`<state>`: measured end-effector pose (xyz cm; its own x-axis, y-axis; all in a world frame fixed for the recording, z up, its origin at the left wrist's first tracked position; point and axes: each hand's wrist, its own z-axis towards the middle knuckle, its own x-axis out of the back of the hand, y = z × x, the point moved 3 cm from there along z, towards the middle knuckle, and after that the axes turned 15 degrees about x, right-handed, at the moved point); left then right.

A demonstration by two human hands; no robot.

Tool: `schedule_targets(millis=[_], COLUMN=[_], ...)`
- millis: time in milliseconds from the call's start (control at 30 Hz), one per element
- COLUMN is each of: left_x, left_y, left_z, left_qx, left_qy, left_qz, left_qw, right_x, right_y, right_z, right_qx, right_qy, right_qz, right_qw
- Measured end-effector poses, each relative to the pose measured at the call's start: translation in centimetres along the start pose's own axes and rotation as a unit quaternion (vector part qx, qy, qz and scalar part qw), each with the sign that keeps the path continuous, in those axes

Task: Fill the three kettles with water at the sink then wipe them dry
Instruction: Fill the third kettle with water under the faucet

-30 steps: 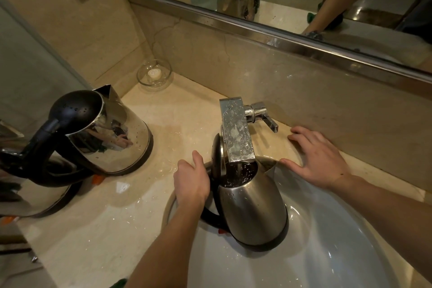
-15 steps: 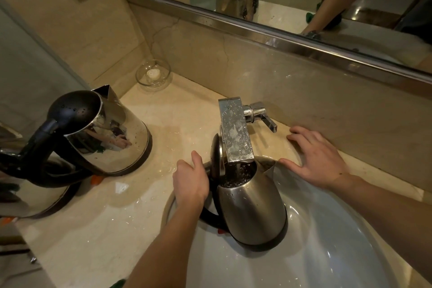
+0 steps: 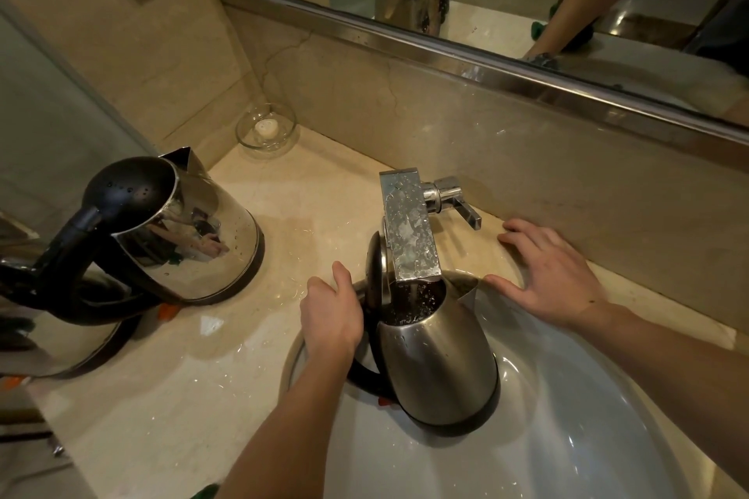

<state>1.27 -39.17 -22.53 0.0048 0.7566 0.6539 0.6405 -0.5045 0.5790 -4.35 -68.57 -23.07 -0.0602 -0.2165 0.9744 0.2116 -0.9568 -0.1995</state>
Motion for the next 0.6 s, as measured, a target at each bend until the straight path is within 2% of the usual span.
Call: schedule_targets(millis=[600], left_x=[0.13], left_y=[0.2], left_z=[-0.29], left_qx=[-0.006], left_qy=[0.0], left_qz=[-0.002], left_qw=[1.0], right_x=[-0.13], right_y=[0.11], right_z=[0.0], right_qx=[0.0], right_qy=[0.002], right_qz=[-0.001], right_qw=[1.0])
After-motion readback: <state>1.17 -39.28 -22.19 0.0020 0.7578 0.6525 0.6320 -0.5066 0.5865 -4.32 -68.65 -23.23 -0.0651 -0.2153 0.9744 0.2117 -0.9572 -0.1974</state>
